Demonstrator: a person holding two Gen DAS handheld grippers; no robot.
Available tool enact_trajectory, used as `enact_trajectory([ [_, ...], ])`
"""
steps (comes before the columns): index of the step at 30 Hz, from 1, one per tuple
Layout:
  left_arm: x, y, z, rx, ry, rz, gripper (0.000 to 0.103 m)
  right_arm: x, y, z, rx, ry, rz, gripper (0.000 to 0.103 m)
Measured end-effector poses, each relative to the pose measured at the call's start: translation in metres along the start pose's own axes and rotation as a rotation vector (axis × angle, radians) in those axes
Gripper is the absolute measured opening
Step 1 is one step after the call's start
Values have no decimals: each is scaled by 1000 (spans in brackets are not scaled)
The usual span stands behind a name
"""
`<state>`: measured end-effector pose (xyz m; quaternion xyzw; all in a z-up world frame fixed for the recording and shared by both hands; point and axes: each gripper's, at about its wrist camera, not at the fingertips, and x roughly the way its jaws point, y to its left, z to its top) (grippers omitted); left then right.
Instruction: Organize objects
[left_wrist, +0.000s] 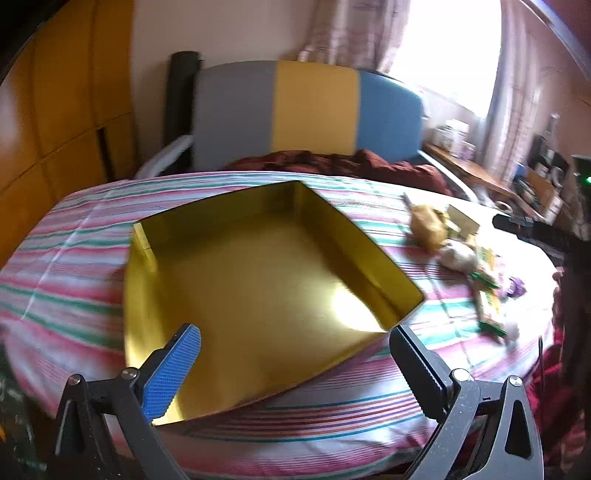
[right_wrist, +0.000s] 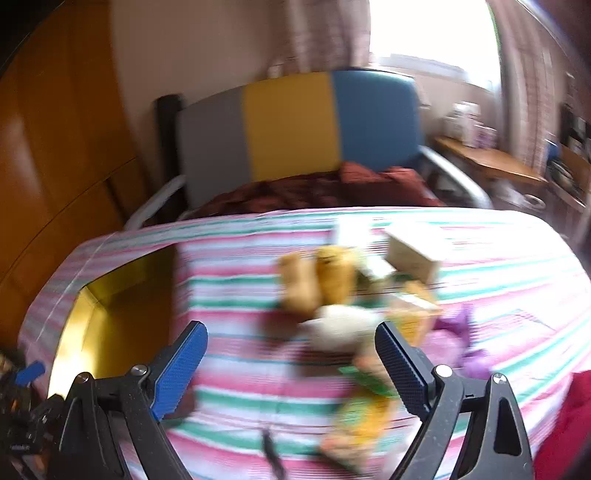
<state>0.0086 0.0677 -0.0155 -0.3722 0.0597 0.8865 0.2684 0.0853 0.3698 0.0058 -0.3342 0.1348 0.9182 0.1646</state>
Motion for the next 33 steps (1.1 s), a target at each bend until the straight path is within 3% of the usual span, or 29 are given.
enact_trajectory([
  [6,10,-41,13,125,0,-159,103,-6,-81,11,130,-20,-120,94],
  [13,40,-104,31,247,39,-275,103,-9,-149,-3,362,-47,-99,94],
  [18,72,-160,35,342,115,-303,103,-9,-163,-7,450,-43,-49,94],
  [25,119,-216,37,393,220,-353,103,-4,-173,-12,516,-14,23,94],
  [33,158,-261,35,449,311,-408,85,1,-171,-12,510,13,53,94],
])
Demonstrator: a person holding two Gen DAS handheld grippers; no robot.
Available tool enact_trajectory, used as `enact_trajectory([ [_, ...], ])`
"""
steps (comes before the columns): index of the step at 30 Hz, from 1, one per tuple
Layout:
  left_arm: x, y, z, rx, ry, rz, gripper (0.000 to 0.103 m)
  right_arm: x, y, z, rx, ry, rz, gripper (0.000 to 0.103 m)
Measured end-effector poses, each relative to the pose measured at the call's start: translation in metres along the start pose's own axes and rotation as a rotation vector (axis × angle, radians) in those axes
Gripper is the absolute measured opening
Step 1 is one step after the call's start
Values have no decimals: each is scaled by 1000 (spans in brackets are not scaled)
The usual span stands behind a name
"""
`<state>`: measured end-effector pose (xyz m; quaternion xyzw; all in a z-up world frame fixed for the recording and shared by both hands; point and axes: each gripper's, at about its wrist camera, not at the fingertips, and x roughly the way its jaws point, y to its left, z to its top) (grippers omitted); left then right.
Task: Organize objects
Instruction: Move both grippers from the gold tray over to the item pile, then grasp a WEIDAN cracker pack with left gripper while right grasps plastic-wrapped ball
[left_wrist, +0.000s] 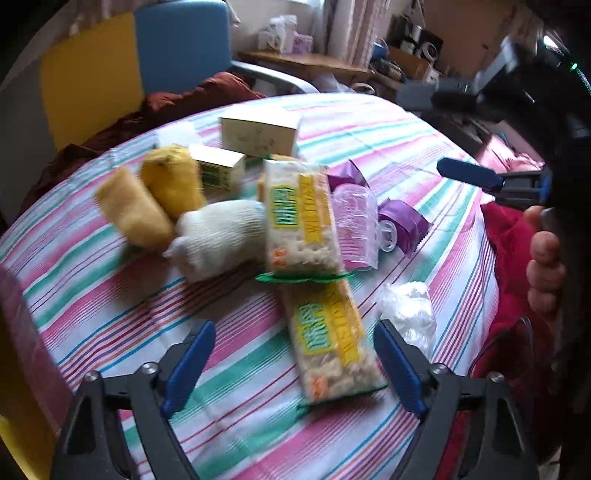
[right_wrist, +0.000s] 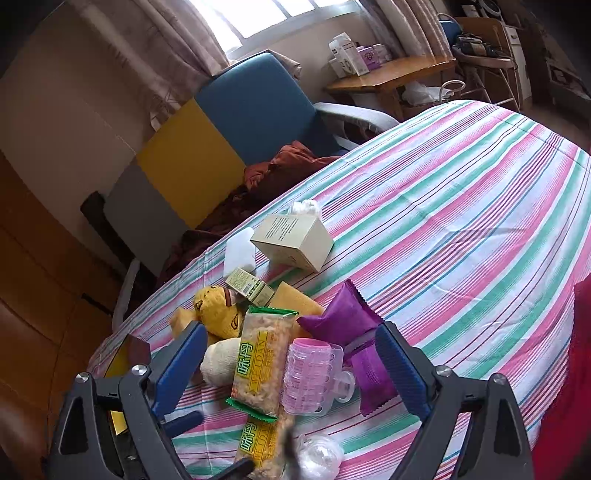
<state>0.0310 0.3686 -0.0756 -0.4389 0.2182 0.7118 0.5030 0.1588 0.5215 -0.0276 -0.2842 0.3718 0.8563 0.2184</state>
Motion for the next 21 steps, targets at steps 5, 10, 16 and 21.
enact_trajectory([
  [5,25,-13,11,25,33,-8,76,3,-1,0,6,21,-3,94],
  [10,30,-6,1,18,27,5,48,8,-1,-1,0,46,-21,94],
  [16,6,13,-36,8,-20,-24,47,21,3,-7,-40,114,-63,94],
  [21,-15,20,-65,-3,-43,-23,47,31,6,-13,-77,166,-110,94],
])
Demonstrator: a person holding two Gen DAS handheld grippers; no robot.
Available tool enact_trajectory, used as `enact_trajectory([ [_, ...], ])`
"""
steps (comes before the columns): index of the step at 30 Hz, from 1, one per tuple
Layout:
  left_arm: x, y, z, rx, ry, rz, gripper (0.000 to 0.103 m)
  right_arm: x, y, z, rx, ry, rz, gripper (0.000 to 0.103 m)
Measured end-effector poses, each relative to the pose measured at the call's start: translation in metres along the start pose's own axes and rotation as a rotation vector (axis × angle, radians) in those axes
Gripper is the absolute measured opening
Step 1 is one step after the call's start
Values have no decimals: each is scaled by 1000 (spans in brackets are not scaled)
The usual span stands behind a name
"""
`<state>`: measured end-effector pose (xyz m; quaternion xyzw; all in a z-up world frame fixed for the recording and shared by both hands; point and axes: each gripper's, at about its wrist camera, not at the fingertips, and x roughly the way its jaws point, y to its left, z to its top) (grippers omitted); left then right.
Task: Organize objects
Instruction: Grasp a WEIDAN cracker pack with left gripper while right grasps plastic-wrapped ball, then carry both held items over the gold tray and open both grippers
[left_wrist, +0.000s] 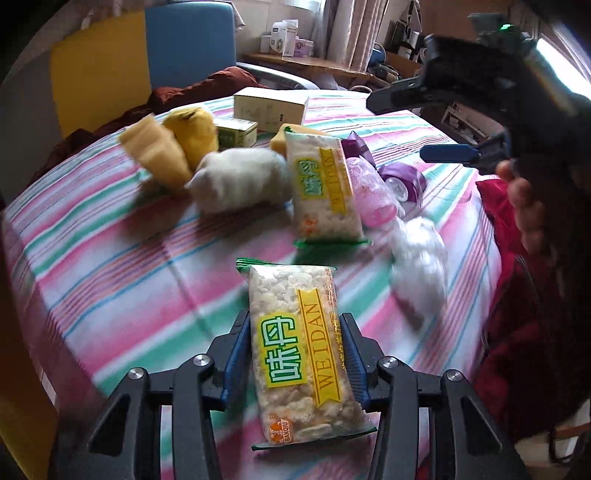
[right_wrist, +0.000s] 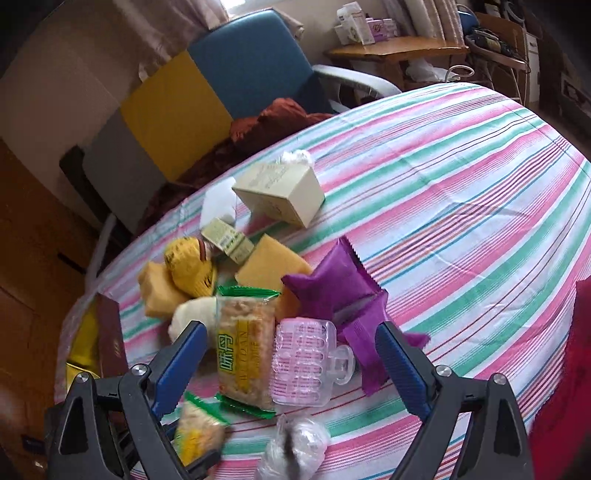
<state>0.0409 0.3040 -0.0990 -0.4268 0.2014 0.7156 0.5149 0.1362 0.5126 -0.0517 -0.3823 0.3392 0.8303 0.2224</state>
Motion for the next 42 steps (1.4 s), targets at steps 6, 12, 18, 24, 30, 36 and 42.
enact_trajectory([
  [6,-14,4,-16,-15,-5,1,47,-10,0,-8,26,15,-32,93],
  [12,-17,10,-22,-38,-20,-12,47,-13,26,-41,-49,148,-88,91],
  [18,-18,11,-25,-35,-42,-14,47,8,31,-65,-56,234,-234,75],
  [24,-19,13,-27,-44,-52,-22,47,21,38,-73,-102,280,-277,44],
  [30,-27,14,-30,-50,-68,-31,46,-4,44,-70,-104,174,-193,40],
  [36,-93,30,-29,-104,-229,-64,47,-30,81,-57,-190,93,-32,40],
  [42,-167,103,-54,-340,-371,96,47,-17,188,-56,-388,92,162,40],
])
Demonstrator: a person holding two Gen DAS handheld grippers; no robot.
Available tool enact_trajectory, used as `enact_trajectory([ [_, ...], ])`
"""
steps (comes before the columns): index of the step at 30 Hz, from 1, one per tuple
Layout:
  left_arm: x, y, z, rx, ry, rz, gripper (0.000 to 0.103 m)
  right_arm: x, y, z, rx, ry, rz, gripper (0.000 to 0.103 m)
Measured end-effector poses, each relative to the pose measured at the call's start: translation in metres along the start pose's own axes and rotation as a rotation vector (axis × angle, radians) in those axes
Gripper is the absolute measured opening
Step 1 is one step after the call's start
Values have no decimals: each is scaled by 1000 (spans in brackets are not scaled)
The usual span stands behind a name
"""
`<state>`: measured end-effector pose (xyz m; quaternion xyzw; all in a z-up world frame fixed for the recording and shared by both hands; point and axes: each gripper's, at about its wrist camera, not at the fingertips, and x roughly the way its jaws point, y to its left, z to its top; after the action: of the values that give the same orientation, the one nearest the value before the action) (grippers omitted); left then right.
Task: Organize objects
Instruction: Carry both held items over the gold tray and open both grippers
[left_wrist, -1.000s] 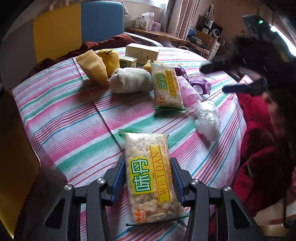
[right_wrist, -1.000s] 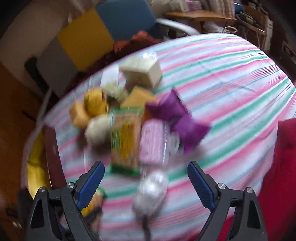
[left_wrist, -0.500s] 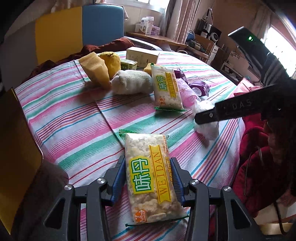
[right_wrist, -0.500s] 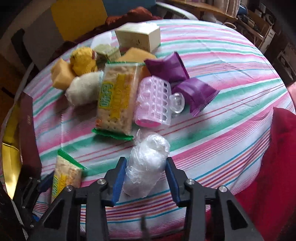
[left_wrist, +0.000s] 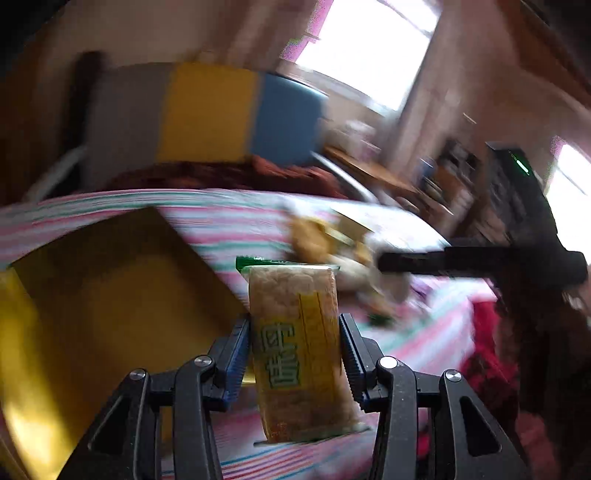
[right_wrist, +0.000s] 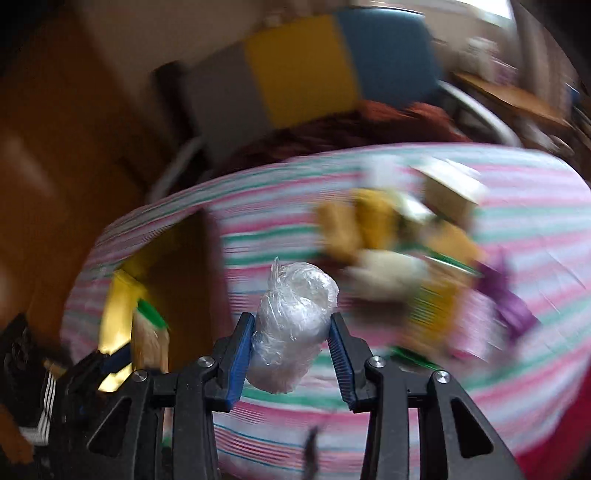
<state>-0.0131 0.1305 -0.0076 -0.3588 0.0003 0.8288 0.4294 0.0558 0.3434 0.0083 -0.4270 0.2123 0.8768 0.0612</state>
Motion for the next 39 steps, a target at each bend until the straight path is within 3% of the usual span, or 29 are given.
enact_trajectory([
  [4,-34,62,-3,-123,-46,197,47,37,75,10,-150,28,123,42],
  [7,-50,100,-14,-210,-41,326,58,67,123,9,-243,60,176,53],
  [9,-59,114,-21,-242,-42,365,74,77,142,5,-268,82,205,73],
  [11,-66,124,-29,-269,-42,382,78,85,155,-1,-288,103,236,81],
  [14,-73,128,-40,-274,-55,443,82,81,173,-13,-389,79,163,82],
  [15,-74,130,-41,-281,-57,452,83,78,174,-15,-418,63,143,82],
  [19,-76,131,-39,-300,-75,476,86,36,186,-27,-533,-183,64,82],
  [22,-80,124,-33,-279,-107,485,93,20,186,-37,-533,-316,41,85],
  [23,-81,122,-31,-269,-118,489,98,26,187,-37,-518,-291,46,85],
  [26,-83,113,-26,-238,-132,517,102,50,179,-38,-445,-102,102,83],
  [29,-81,107,-24,-212,-113,551,103,64,175,-48,-435,-8,128,82],
  [39,-79,94,-26,-193,-96,603,103,54,154,-54,-395,-46,103,82],
])
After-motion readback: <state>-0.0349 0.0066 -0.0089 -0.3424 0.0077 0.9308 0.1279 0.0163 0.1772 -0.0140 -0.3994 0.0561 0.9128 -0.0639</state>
